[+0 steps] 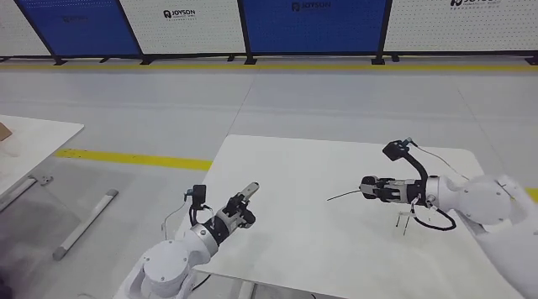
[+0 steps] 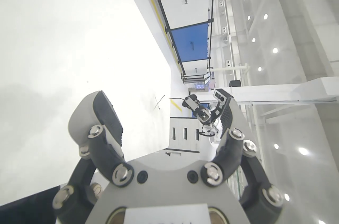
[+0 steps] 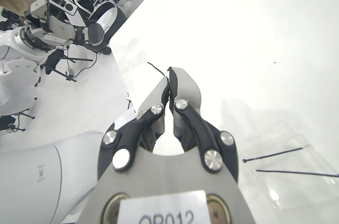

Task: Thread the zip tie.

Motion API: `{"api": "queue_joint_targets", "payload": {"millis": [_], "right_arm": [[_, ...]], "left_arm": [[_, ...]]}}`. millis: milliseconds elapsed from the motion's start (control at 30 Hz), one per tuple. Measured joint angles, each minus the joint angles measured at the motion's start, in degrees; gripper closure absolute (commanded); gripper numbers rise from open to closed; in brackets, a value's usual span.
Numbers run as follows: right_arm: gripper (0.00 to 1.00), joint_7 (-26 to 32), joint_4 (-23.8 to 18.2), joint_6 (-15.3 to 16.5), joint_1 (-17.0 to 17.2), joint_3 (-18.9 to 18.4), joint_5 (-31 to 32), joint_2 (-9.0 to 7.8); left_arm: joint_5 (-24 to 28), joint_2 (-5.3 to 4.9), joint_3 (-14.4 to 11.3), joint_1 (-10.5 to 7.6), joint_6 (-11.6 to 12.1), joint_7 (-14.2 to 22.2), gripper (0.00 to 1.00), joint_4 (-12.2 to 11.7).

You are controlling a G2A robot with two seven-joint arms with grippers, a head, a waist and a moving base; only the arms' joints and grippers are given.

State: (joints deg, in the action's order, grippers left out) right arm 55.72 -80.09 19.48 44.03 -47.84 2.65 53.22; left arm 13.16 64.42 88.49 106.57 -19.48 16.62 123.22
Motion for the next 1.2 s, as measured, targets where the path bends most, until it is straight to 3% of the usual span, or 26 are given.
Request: {"api": "queue_joint_targets", "payload": {"millis": [533,800,900,1000,1100,1200], "right_arm": [[1.0,-0.06,-0.09,-0.06,0.05,0.02,0.06,0.0],[1.0,-3.92,-4.55,-0.4,-0.43,1.84,11.23,0.69],[1.0,-6.94,-6.13,0.02,-0.19,2.32,16.88,0.86],[1.0,-9.84,-7.5,0.02,0.19,2.73,21.59,1.06],[1.0,-12.09,-8.12,-0.1,0.42,3.11,24.09,1.41],[1.0,-12.31,-7.77,0.0,0.2,3.58,22.7,1.83]], "left_arm": [[0.37,0.06,-0.97,-0.63,0.0,-0.75,0.0,-0.66],[1.84,-0.24,-4.65,0.38,0.0,-1.93,0.0,1.7],[4.08,-0.71,-5.57,1.13,0.0,-3.11,0.0,2.75],[7.85,-1.55,-7.12,1.04,0.0,-4.83,0.0,2.31],[11.79,-2.81,-9.8,-0.65,0.0,-7.93,0.0,1.3],[17.33,-4.48,-13.96,-4.11,0.0,-12.53,0.0,-0.45]]}}
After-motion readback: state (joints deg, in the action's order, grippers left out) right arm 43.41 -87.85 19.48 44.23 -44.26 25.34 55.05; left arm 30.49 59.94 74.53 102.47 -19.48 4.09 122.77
